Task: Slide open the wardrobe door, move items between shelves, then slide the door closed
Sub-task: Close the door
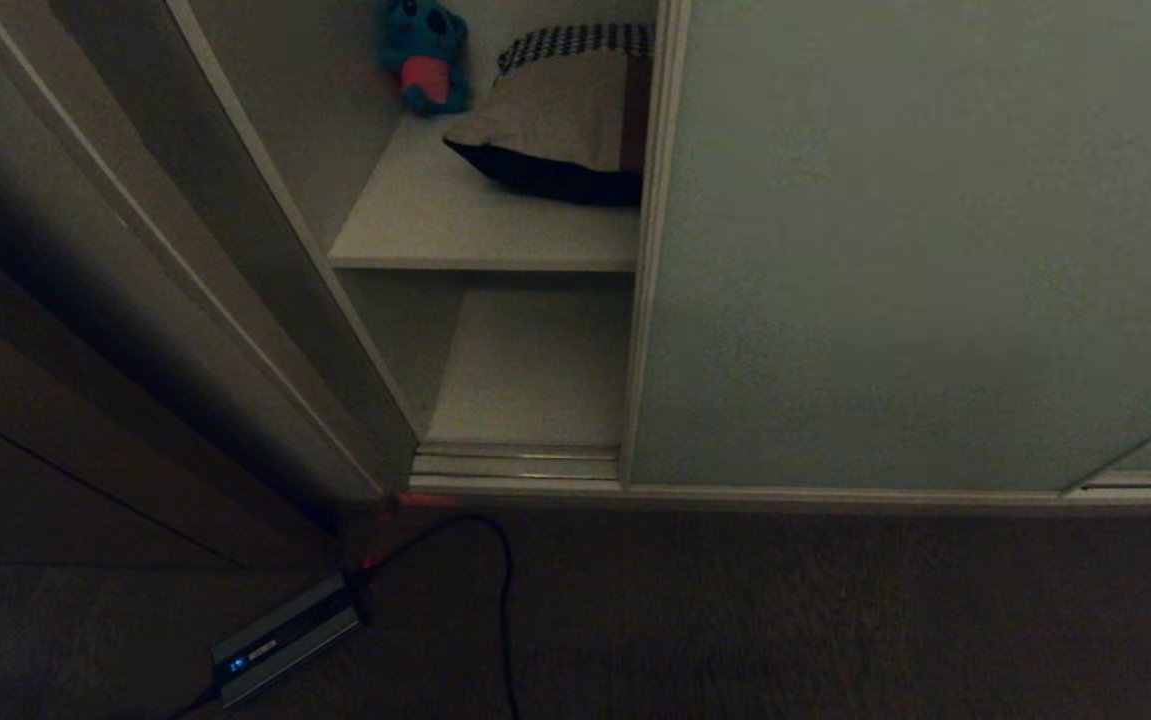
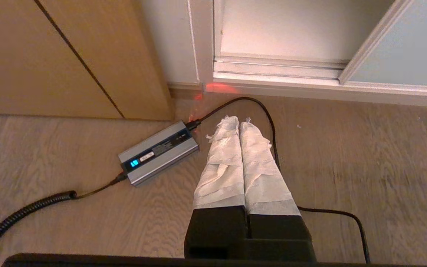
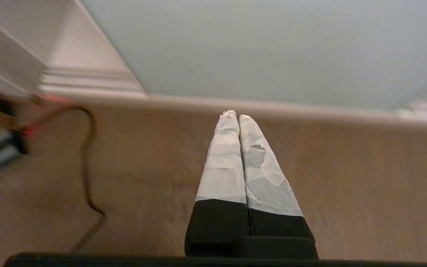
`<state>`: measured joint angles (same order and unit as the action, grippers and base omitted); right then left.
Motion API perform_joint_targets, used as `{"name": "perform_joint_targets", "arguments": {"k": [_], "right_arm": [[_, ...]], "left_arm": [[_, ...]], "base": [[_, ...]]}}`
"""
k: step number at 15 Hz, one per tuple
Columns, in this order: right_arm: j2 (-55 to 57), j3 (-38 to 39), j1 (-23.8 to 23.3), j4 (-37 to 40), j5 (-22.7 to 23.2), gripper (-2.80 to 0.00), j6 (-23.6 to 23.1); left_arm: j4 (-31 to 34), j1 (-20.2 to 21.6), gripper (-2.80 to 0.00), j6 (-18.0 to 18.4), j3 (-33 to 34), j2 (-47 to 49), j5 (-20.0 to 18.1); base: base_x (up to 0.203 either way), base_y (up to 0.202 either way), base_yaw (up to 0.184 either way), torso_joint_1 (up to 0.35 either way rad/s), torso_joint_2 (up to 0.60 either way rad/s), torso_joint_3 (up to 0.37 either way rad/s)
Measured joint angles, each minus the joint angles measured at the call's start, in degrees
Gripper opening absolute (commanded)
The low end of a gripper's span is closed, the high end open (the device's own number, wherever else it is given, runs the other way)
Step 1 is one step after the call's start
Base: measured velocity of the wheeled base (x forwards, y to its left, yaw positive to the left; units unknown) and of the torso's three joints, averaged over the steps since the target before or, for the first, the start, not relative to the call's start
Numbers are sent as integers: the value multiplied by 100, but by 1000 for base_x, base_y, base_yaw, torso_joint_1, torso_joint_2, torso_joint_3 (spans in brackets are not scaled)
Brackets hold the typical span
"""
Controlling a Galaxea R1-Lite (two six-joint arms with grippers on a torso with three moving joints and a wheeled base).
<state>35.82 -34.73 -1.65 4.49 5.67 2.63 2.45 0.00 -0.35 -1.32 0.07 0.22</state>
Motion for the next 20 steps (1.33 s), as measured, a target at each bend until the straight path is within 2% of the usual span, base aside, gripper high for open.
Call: {"name": "perform_joint_targets", "arguments": {"k": [3, 5, 7, 9, 11, 15, 17, 20], "right_arm": [[-1005, 843, -183, 194, -96, -280, -57], [-1568, 1085, -216, 777, -190, -280, -29], [-1874, 1183, -188, 1081, -432, -280, 212], [-2061, 1216, 105, 1340, -477, -280, 345], [-2263, 1249, 233, 1558, -452, -280, 317], [-2922, 1364, 157, 2130, -258, -280, 192], [-3297, 1787, 138, 1945, -354, -280, 34], [-3508, 2481, 132, 1539, -920, -280, 114]], "left_arm": [[0, 0, -280, 5, 0, 0, 0], [0, 0, -280, 2, 0, 0, 2], [-2, 0, -280, 0, 0, 0, 2], [-2, 0, -280, 0, 0, 0, 2], [0, 0, -280, 3, 0, 2, 2], [0, 0, -280, 0, 0, 2, 0], [-2, 0, -280, -6, 0, 0, 0], [-2, 0, -280, -6, 0, 2, 2]], "base": [[0, 0, 0, 0, 0, 0], [0, 0, 0, 0, 0, 0], [0, 0, 0, 0, 0, 0], [0, 0, 0, 0, 0, 0], [0, 0, 0, 0, 0, 0], [0, 0, 0, 0, 0, 0], [0, 0, 0, 0, 0, 0], [0, 0, 0, 0, 0, 0]]}}
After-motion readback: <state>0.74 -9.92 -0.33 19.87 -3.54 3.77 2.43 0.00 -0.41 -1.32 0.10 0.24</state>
